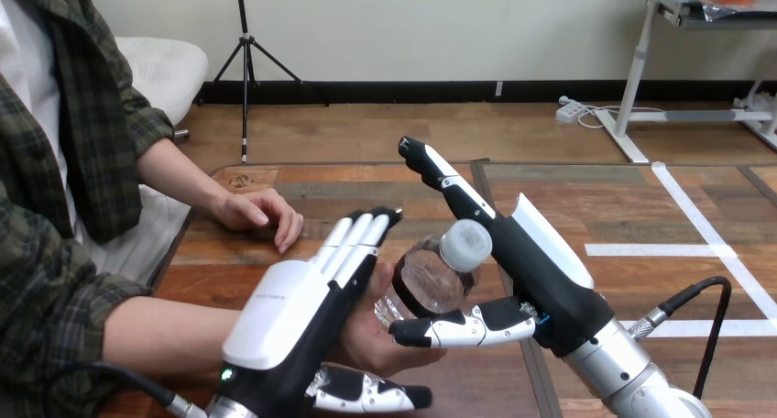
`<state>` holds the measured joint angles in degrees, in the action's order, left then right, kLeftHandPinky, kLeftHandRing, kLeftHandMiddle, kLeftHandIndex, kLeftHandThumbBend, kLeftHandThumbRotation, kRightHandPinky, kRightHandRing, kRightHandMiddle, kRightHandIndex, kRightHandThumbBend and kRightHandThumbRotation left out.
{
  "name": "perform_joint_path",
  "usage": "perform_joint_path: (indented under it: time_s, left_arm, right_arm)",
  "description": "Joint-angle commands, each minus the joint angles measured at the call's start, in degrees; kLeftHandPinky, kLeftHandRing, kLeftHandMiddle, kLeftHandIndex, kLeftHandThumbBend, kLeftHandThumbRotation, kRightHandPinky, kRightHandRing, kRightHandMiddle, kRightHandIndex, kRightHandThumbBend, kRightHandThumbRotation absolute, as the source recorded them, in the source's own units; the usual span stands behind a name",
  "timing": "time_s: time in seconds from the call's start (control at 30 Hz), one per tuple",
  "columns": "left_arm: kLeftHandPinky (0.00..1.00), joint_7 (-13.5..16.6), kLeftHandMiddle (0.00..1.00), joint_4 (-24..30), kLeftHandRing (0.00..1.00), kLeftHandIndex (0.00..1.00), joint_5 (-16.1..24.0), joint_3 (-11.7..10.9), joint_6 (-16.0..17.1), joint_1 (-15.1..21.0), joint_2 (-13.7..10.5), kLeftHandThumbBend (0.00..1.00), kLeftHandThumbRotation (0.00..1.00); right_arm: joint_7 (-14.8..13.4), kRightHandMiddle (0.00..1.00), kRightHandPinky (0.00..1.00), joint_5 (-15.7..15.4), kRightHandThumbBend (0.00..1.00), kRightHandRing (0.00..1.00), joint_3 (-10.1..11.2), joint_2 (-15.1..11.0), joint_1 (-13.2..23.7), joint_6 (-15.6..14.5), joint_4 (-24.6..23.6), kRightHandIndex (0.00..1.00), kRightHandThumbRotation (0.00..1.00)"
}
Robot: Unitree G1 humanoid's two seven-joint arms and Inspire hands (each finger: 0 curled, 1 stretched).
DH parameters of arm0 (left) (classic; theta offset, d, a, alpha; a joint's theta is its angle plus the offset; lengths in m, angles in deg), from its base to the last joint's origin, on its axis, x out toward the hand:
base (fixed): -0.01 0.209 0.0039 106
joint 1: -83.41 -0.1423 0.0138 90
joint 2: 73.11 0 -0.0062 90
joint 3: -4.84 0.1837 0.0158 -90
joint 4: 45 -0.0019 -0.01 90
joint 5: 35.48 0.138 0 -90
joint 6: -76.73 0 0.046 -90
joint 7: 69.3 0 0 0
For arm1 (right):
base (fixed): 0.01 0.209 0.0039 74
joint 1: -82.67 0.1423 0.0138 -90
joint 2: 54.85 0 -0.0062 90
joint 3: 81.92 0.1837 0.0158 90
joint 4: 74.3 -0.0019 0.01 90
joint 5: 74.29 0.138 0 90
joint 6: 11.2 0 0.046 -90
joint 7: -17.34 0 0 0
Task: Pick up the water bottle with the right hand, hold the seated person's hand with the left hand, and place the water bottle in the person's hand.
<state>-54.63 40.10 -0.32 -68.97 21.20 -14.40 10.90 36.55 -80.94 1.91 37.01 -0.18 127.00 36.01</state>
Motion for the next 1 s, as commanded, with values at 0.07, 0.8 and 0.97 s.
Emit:
perform_joint_path:
  time_s: [0.07, 0.8, 0.97]
  left_arm:
    - [0.96, -1.06, 1.00, -6.97, 1.00, 1.00, -14.41, -0.52, 12.53, 5.73, 3.95, 0.91, 0.39]
    - [1.00, -1.94, 0.91, -12.00, 0.92, 1.00, -21.20, -3.09, 21.72, 3.97, 15.13, 0.29, 0.84]
    - [1.00, -2.49, 0.90, -11.20, 0.91, 0.98, -21.45, -3.29, 21.70, 2.91, 16.65, 0.18, 0.87]
  right_arm:
    - [-0.76, 1.00, 1.00, 1.51, 0.84, 1.00, 0.53, -0.07, 2.49, 0.03, -1.74, 1.00, 0.34]
    - [-6.31, 0.94, 0.87, 7.43, 0.68, 0.93, 2.21, 6.17, 0.01, 3.05, -0.72, 0.90, 0.32]
    - [-7.77, 0.92, 0.83, 8.11, 0.62, 0.91, 2.49, 7.69, -0.65, 4.14, -0.44, 0.88, 0.31]
